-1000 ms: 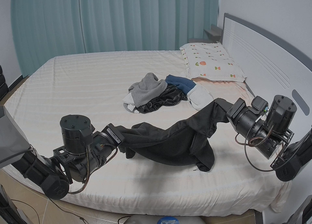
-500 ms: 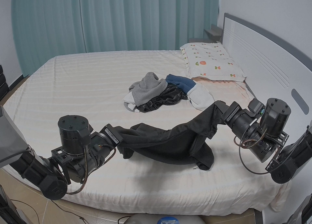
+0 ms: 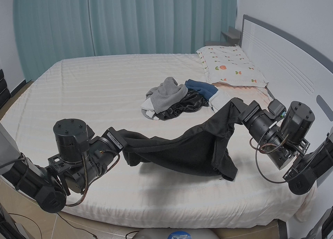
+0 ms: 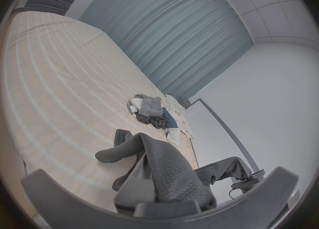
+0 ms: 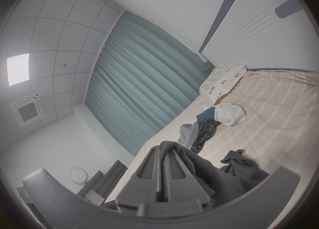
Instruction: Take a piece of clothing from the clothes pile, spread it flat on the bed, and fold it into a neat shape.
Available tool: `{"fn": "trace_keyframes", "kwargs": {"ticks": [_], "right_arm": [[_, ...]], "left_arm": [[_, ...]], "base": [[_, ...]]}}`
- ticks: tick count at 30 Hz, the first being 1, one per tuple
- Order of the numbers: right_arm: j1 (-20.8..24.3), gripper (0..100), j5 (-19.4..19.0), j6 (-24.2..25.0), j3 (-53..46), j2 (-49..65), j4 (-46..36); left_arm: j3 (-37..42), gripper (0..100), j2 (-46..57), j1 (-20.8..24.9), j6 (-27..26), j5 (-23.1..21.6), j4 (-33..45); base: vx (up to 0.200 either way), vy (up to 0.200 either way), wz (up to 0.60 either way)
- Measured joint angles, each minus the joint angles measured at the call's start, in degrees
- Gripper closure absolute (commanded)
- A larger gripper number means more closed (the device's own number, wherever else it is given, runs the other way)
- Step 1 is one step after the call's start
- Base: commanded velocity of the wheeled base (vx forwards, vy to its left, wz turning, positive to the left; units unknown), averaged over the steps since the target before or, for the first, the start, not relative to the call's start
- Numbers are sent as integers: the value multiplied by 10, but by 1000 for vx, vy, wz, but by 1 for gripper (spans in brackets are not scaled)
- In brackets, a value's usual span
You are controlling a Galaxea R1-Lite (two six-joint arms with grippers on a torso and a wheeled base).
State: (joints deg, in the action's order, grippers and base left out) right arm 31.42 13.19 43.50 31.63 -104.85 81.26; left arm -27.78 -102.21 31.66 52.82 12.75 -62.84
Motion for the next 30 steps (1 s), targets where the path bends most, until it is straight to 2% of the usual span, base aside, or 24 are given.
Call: {"fn": "trace_keyframes", "kwargs": {"ticks": [10,30], "right_arm": [[-2,100,0,0,1,-6,38],[-24,100,1,4,20,-34,42]], "left_arm": [[0,100,19,0,-2,0,3],[0,100,32,0,-4,1,4]], "base": [[0,200,0],[0,200,0]]}}
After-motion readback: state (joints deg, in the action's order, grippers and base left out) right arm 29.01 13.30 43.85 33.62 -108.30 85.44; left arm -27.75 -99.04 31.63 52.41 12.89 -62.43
